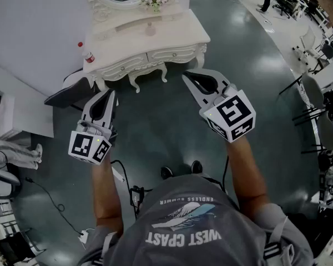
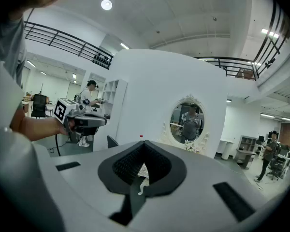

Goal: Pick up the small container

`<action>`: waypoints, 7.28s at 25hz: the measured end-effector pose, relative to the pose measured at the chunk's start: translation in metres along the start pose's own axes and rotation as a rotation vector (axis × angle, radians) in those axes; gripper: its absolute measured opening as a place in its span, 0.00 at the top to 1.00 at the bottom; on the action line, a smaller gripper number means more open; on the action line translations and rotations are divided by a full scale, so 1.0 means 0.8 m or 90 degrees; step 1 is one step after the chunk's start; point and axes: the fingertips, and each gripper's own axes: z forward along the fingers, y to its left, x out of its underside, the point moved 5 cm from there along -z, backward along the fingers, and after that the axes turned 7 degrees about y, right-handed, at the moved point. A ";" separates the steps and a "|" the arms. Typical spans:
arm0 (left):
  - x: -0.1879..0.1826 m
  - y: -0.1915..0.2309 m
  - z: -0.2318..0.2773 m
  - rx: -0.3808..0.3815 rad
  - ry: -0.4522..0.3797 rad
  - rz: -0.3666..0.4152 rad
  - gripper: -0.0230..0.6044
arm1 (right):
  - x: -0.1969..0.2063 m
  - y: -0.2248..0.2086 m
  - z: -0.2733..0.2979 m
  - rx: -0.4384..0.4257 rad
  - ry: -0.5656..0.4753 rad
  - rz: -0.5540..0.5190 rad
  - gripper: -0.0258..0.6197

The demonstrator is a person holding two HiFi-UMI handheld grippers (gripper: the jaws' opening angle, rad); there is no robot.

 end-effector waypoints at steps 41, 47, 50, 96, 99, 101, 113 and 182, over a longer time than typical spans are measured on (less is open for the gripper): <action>0.030 0.091 0.136 -0.155 0.065 -0.015 0.94 | -0.006 -0.173 0.226 -0.190 -0.049 0.036 0.92; 0.033 0.091 0.170 -0.183 0.074 -0.017 0.94 | 0.003 -0.210 0.247 -0.217 -0.055 0.038 0.92; 0.035 0.090 0.190 -0.189 0.081 -0.016 0.94 | 0.011 -0.229 0.256 -0.224 -0.056 0.042 0.92; 0.061 0.337 0.472 0.092 0.049 -0.016 0.94 | 0.027 -0.378 0.421 0.033 0.052 0.146 0.92; 0.062 0.356 0.472 0.094 0.046 -0.020 0.94 | 0.019 -0.375 0.435 0.039 0.056 0.143 0.92; 0.064 0.367 0.472 0.097 0.043 -0.022 0.94 | 0.015 -0.374 0.444 0.042 0.059 0.141 0.92; 0.078 0.443 0.452 0.099 0.024 -0.038 0.94 | -0.017 -0.358 0.517 0.052 0.072 0.120 0.92; 0.242 0.500 0.451 -0.121 0.254 -0.183 0.94 | 0.275 -0.422 0.845 -0.188 0.280 0.150 0.64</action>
